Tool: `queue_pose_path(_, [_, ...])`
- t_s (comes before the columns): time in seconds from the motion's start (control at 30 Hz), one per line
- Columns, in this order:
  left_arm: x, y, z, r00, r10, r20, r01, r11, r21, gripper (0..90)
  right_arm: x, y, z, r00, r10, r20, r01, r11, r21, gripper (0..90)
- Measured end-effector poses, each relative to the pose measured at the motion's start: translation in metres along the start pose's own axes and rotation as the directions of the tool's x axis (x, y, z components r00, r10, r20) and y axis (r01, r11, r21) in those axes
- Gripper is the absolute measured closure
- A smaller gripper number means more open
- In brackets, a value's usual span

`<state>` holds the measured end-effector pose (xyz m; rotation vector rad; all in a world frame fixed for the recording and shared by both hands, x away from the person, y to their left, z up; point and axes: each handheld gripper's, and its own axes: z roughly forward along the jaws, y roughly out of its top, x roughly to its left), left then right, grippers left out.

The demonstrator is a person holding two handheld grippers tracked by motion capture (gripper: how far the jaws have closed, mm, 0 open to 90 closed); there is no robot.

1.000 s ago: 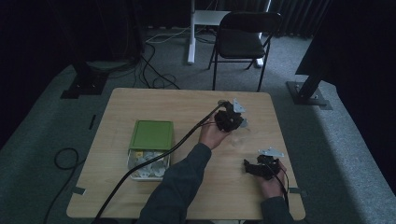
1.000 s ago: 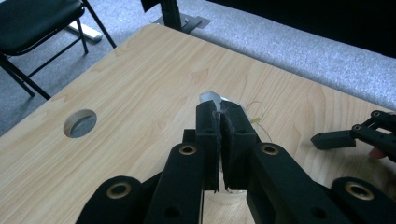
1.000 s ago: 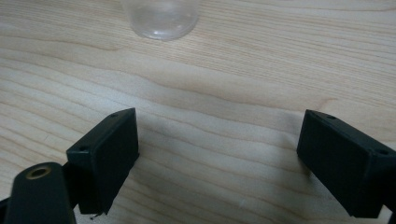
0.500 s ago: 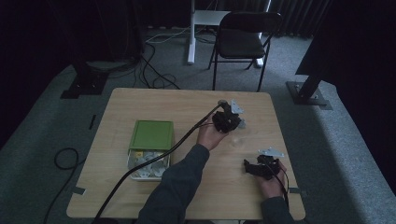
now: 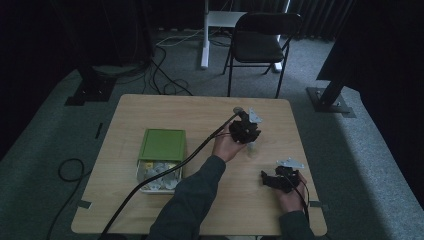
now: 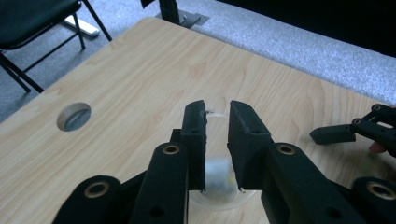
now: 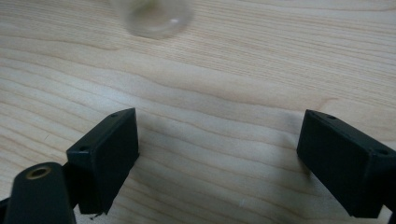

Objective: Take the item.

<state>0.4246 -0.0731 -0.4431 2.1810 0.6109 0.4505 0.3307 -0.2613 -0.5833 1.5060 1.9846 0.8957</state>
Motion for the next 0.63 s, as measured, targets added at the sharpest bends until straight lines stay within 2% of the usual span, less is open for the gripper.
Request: queue_pose_path(0.63, [0.001, 0.004, -0.012, 0.9999, 0.009, -0.008, -0.009, 0.9998, -0.018, 73.8, 0.0, 0.0, 0.0, 1.0, -0.002, 0.0, 0.002, 1.0, 0.0, 12.2])
